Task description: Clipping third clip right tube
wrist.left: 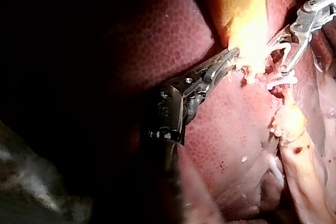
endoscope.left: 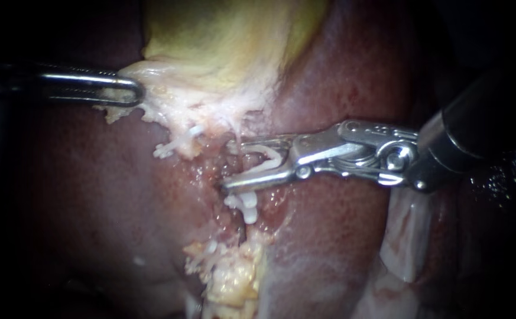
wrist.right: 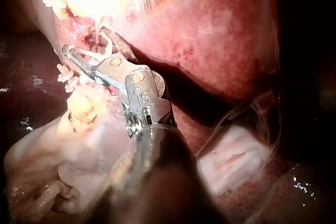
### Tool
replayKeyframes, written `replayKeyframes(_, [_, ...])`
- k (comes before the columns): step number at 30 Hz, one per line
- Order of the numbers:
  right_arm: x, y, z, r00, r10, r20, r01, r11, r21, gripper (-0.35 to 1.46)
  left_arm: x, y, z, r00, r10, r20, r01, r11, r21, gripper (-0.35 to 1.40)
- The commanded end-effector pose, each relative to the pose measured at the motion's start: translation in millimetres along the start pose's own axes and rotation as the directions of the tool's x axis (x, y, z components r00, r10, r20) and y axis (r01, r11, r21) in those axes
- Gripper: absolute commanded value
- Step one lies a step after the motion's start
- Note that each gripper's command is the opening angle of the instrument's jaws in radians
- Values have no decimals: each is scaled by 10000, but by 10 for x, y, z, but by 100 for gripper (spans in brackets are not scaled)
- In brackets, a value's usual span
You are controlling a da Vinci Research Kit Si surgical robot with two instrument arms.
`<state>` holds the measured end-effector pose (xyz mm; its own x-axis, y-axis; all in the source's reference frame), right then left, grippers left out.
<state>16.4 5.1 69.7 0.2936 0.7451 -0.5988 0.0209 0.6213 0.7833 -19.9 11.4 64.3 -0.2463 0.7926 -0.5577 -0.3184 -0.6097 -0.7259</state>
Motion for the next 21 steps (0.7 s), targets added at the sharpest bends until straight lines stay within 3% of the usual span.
replayKeyframes(1, [-1,-1,1,10000,21,-50,-21,10000,91,45,0,0,0,10000,-2,0,2,10000,1,-35])
replayKeyframes(11, [-6,-8,5,9982,586,-81,-572,9909,1221,45,0,0,0,10000,-3,0,3,10000,2,-35])
replayKeyframes(14, [-7,-10,8,9986,523,17,-520,9885,1417,45,0,0,0,10000,-3,0,3,10000,3,-35])
replayKeyframes(21, [-3,-11,10,9984,537,-167,-505,9870,1525,45,0,0,0,10000,-3,-1,3,10000,3,-35])
